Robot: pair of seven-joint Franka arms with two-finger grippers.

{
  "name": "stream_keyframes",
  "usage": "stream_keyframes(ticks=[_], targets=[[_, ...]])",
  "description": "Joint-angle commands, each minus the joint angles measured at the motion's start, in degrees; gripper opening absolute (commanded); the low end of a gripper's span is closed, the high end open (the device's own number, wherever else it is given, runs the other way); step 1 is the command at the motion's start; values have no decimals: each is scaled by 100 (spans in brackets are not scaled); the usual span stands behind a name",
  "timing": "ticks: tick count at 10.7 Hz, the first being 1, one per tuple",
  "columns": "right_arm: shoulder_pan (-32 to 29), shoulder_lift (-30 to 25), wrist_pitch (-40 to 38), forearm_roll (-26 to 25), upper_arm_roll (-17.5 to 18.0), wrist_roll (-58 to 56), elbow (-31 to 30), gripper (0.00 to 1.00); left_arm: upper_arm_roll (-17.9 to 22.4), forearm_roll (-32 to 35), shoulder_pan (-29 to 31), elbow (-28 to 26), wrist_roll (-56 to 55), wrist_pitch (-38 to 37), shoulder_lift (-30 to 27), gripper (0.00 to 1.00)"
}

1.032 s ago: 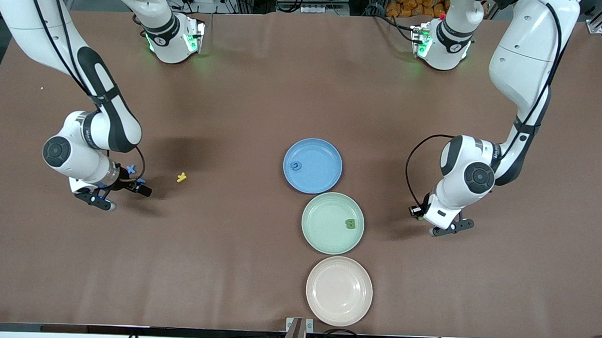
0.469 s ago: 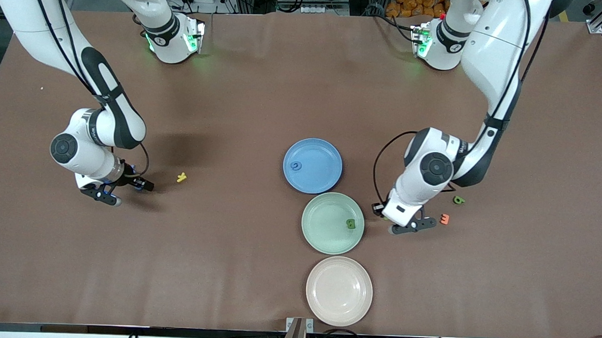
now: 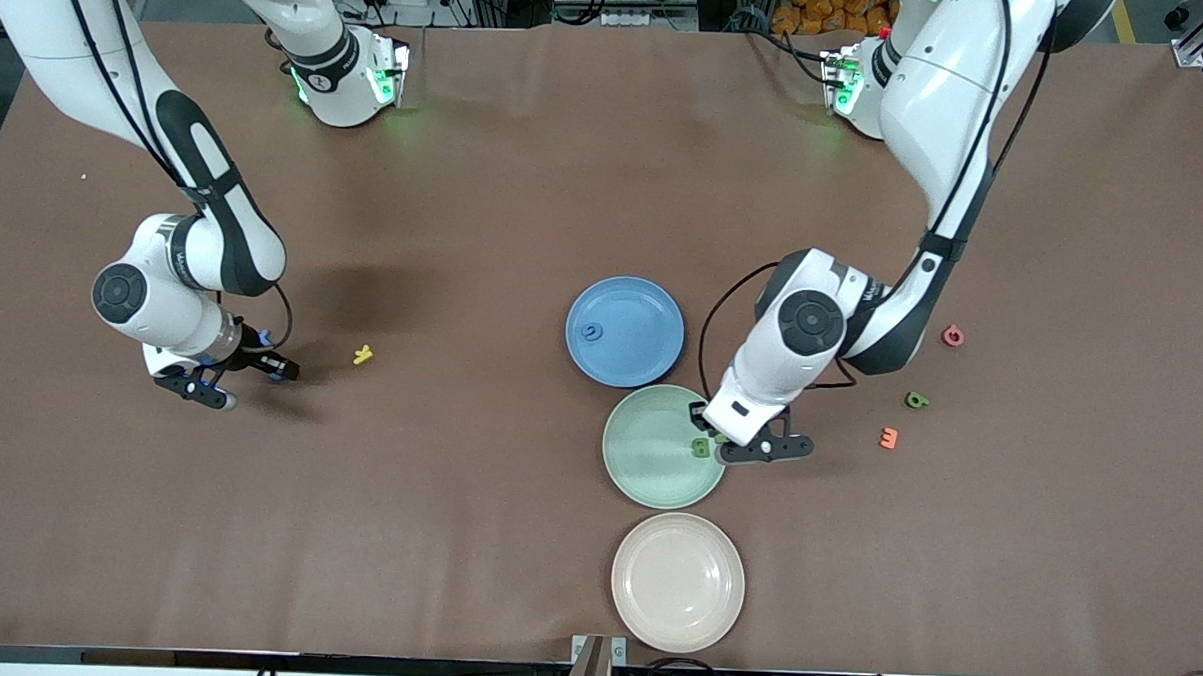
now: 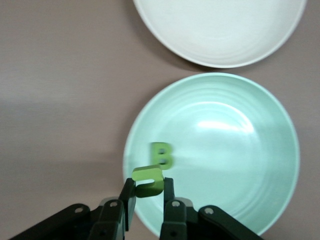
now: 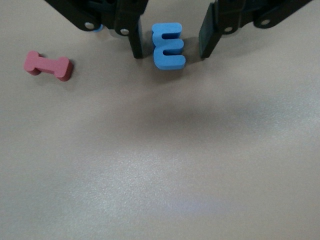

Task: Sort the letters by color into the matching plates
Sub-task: 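Place green n on the green plate while the right gripper lifts blue m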

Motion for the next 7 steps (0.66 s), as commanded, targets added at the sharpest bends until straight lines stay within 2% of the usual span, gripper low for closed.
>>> stream_keyframes(ticks=[1, 2, 3, 4, 5, 6, 7], targets=[[-165, -244, 28, -60, 100, -100, -226, 46, 23, 21, -141, 648, -163, -56, 528, 0], [-156, -235, 37, -60, 100, -100, -226, 42, 23, 12, -175, 675, -189, -38, 564, 2], [-156, -226, 37, -60, 100, -100, -226, 39, 23, 12, -245, 675, -346, -38, 555, 13], [-156, -217, 46, -60, 100, -100, -226, 37, 23, 12, -246, 684, -461, -38, 547, 44], [-156, -191, 98, -60, 100, -100, -226, 35, 23, 21, -185, 684, -418, -46, 538, 99], [-138, -156, 177, -60, 100, -100, -226, 35, 23, 21, -176, 684, -427, -81, 494, 100], [-130, -147, 204, -60, 100, -109, -235, 29, 40, 21, -150, 675, -427, -186, 363, 100]])
